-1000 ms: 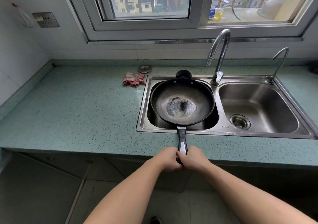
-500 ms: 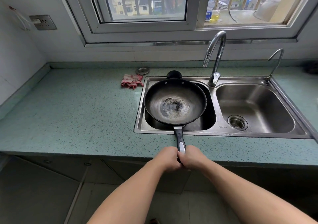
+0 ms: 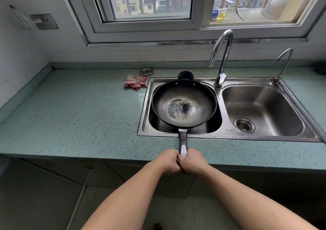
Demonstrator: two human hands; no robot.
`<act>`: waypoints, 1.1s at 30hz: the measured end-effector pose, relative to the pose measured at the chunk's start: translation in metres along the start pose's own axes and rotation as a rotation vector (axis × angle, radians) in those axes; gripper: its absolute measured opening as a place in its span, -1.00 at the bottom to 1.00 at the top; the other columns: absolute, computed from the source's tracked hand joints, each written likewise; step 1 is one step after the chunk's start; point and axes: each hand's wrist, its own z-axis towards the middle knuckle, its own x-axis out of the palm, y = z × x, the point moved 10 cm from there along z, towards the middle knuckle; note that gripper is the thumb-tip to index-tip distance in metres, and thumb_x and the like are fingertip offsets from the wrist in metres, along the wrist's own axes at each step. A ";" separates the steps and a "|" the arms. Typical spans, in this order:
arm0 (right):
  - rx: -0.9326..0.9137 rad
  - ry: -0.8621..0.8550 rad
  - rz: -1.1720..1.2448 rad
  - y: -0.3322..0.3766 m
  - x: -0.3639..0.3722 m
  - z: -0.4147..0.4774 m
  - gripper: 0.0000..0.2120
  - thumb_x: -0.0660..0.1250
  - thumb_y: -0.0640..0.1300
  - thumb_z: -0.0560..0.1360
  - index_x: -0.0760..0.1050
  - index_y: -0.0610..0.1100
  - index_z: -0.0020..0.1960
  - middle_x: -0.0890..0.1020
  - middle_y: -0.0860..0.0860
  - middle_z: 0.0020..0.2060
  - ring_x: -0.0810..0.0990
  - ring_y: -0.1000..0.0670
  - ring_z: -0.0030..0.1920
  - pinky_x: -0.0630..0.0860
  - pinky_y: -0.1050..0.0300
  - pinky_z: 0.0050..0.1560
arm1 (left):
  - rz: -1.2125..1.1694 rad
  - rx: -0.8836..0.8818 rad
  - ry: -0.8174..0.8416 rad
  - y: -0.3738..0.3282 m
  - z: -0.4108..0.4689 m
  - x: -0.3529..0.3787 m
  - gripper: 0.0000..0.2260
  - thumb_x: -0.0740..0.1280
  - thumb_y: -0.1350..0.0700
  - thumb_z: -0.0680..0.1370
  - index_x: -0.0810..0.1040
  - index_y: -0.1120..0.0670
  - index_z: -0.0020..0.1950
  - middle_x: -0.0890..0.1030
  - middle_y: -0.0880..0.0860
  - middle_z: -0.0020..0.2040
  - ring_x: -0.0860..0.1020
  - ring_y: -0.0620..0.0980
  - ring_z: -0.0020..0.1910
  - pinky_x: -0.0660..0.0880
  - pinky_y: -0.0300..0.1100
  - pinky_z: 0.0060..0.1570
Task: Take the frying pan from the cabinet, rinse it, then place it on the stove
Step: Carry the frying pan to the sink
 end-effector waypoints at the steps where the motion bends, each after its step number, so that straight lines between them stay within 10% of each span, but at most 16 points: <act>1: 0.001 0.009 0.005 0.001 0.001 0.001 -0.61 0.21 0.03 0.57 0.52 -0.30 0.12 0.62 -0.24 0.09 0.59 -0.21 0.08 0.38 0.13 -0.15 | -0.002 0.001 0.000 0.000 0.000 -0.001 -0.85 0.32 0.07 0.50 0.53 0.15 -0.08 0.63 0.21 0.01 0.55 0.20 0.02 0.32 -0.17 -0.21; 33: 0.026 -0.042 0.057 -0.003 -0.002 -0.010 -0.59 0.22 0.06 0.57 0.55 -0.30 0.08 0.60 -0.18 -0.07 0.57 -0.18 -0.08 0.43 0.11 -0.16 | -0.021 -0.005 -0.039 0.009 0.001 0.008 -0.73 0.38 0.06 0.46 0.52 0.15 0.10 0.62 0.17 0.10 0.56 0.18 0.08 0.50 -0.06 0.04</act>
